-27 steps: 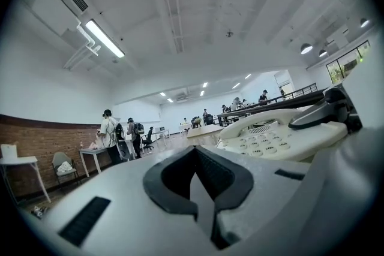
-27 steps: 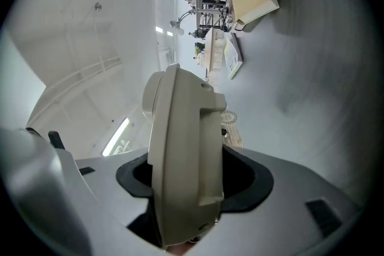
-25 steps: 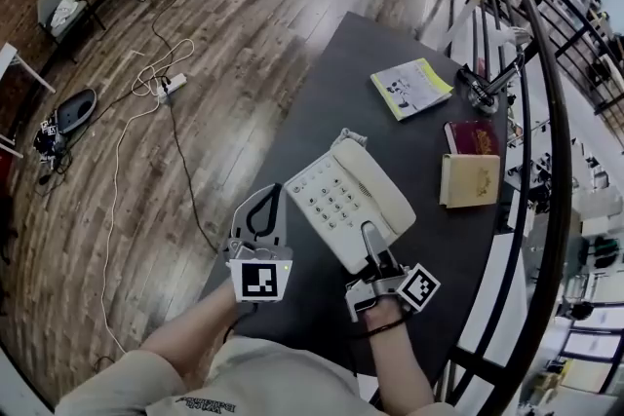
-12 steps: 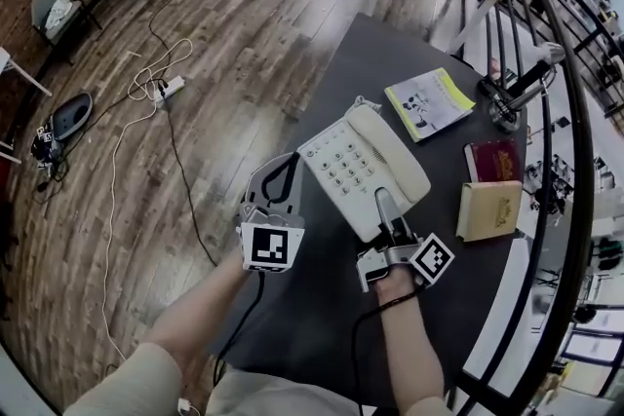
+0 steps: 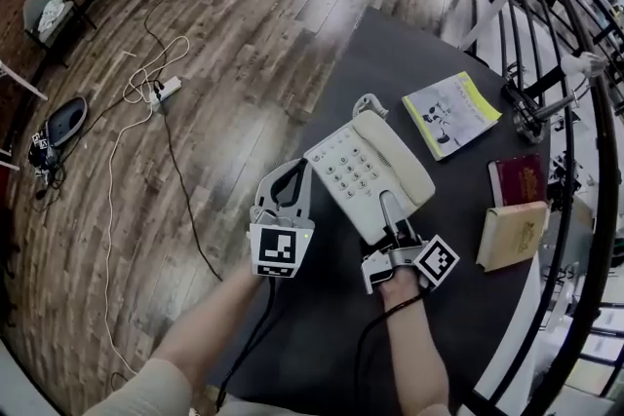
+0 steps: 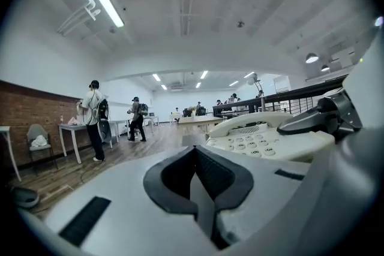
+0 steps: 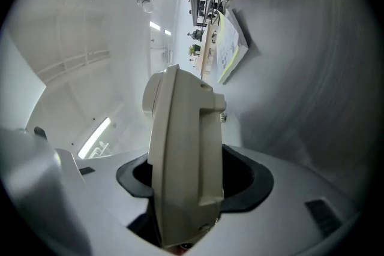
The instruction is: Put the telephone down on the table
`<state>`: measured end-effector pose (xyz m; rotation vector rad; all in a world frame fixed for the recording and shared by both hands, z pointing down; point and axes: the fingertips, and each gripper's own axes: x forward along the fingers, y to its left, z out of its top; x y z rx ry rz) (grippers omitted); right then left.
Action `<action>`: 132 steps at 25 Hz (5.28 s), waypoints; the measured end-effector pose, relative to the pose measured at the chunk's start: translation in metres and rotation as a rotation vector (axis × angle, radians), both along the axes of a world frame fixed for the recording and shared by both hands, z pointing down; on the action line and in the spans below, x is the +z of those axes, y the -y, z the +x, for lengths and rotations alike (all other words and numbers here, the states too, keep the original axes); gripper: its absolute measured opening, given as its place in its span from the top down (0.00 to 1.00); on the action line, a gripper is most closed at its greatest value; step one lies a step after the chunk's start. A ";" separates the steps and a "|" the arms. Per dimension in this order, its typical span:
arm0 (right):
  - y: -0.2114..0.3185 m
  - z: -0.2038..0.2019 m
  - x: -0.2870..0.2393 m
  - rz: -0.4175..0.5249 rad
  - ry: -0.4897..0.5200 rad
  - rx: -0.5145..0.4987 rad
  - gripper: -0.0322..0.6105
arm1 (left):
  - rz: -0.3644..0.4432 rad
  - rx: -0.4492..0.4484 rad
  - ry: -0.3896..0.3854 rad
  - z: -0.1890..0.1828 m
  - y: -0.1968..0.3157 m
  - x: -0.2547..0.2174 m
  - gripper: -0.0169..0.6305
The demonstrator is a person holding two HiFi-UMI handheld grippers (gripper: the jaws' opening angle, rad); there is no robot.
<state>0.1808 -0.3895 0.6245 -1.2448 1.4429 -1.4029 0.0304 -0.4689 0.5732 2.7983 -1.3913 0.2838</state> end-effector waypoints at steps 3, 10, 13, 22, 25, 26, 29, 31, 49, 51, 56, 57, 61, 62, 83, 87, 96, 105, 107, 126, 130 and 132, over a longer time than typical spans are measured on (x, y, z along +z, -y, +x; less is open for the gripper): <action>0.007 -0.001 0.020 -0.026 0.000 0.000 0.53 | -0.034 -0.003 0.030 -0.002 0.009 0.027 0.97; 0.020 -0.006 0.043 -0.058 -0.011 -0.013 0.53 | -0.085 -0.002 0.049 -0.003 0.021 0.060 0.97; 0.019 -0.006 0.055 -0.095 -0.013 -0.007 0.53 | -0.111 0.000 0.064 -0.002 0.022 0.071 0.97; 0.017 -0.005 0.068 -0.203 -0.017 -0.021 0.53 | -0.188 -0.026 0.049 -0.002 0.025 0.088 0.97; 0.017 -0.005 0.069 -0.213 -0.038 -0.019 0.53 | -0.186 -0.012 0.056 0.001 0.024 0.088 0.97; 0.017 -0.006 0.069 -0.214 -0.042 -0.017 0.53 | -0.186 -0.010 0.057 0.001 0.024 0.088 0.97; 0.016 -0.005 0.070 -0.222 -0.045 -0.007 0.53 | -0.195 -0.014 0.051 0.001 0.024 0.089 0.97; 0.016 -0.001 0.071 -0.230 -0.055 -0.004 0.53 | -0.220 -0.017 0.044 0.002 0.023 0.093 0.97; -0.028 -0.005 0.046 -0.368 -0.040 0.035 0.53 | -0.271 -0.006 0.067 0.005 -0.004 0.067 0.97; -0.033 -0.003 0.032 -0.354 -0.049 0.035 0.53 | -0.261 -0.005 0.062 0.005 -0.009 0.052 0.97; -0.045 -0.001 -0.016 -0.280 -0.064 0.035 0.53 | -0.212 0.002 0.042 0.003 -0.026 0.001 0.97; -0.046 -0.001 -0.027 -0.257 -0.076 0.030 0.53 | -0.202 0.002 0.038 0.002 -0.029 -0.010 0.97; -0.060 -0.001 -0.078 -0.167 -0.176 0.008 0.62 | -0.173 -0.002 0.015 -0.003 -0.046 -0.056 0.97; -0.065 0.000 -0.091 -0.151 -0.197 0.010 0.64 | -0.168 -0.001 0.009 -0.004 -0.052 -0.068 0.97; -0.240 -0.021 -0.333 0.296 -1.147 -0.104 0.93 | 0.096 0.092 -0.040 -0.026 -0.233 -0.262 0.97; -0.275 -0.029 -0.342 0.331 -1.256 -0.118 0.93 | 0.100 0.141 -0.021 -0.022 -0.274 -0.259 0.97; -0.329 -0.025 -0.311 0.339 -1.378 -0.126 0.93 | 0.053 0.164 -0.068 -0.032 -0.333 -0.229 0.97; -0.359 -0.030 -0.286 0.318 -1.379 -0.159 0.94 | 0.011 0.182 -0.085 -0.026 -0.364 -0.212 0.97; -0.362 -0.031 -0.282 0.310 -1.375 -0.165 0.94 | -0.020 0.202 -0.060 -0.022 -0.369 -0.206 0.97; -0.361 -0.052 -0.256 0.274 -1.388 -0.292 0.95 | -0.086 0.250 -0.009 -0.015 -0.377 -0.192 0.97; -0.361 -0.052 -0.255 0.269 -1.382 -0.291 0.95 | -0.102 0.250 -0.010 -0.014 -0.377 -0.195 0.97; -0.361 -0.051 -0.255 0.267 -1.381 -0.287 0.95 | -0.107 0.245 -0.013 -0.013 -0.376 -0.197 0.97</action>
